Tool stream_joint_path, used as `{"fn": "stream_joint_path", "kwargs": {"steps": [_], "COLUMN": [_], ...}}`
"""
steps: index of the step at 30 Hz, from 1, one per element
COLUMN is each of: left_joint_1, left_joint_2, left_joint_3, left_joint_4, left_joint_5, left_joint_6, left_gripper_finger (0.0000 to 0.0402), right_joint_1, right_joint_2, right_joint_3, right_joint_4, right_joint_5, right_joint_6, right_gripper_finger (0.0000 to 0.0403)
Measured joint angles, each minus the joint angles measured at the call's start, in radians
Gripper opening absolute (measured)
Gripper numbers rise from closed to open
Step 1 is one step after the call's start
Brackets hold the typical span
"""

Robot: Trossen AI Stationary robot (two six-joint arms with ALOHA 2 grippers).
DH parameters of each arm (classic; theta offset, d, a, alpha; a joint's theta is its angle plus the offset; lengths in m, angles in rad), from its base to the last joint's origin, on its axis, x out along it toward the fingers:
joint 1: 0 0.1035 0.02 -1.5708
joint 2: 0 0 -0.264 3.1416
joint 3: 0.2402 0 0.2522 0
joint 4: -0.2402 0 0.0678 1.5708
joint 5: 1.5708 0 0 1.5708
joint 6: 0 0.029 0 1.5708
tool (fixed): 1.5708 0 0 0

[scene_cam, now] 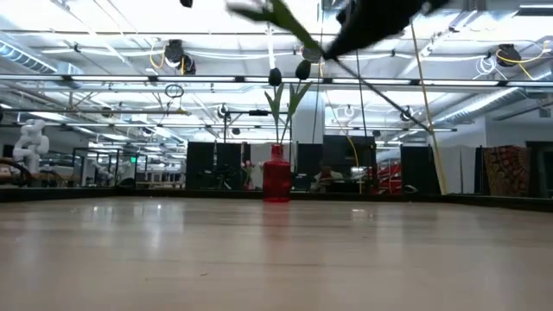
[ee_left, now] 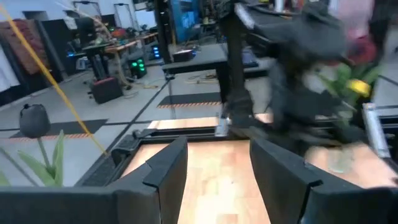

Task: Sort flowers into vase by color
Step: Put the black flower into the red vase

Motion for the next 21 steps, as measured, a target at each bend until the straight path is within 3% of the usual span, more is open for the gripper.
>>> {"fn": "stream_joint_path", "kwargs": {"steps": [10, 21], "left_joint_1": [-0.064, -0.073], "left_joint_2": [-0.109, -0.008], "left_joint_3": [0.0, -0.001], "left_joint_4": [-0.143, -0.102], "left_joint_5": [-0.074, -0.065], "left_joint_6": [-0.002, -0.027], "left_gripper_finger": [0.0181, 0.0181], "right_joint_1": [-0.106, -0.129], "right_joint_2": [-0.133, -0.125], "right_joint_3": [0.001, 0.001], "right_joint_4": [0.074, 0.312], "right_joint_5": [0.091, 0.094], "right_joint_6": [-0.02, 0.007], "right_gripper_finger": [0.0, 0.0]}}
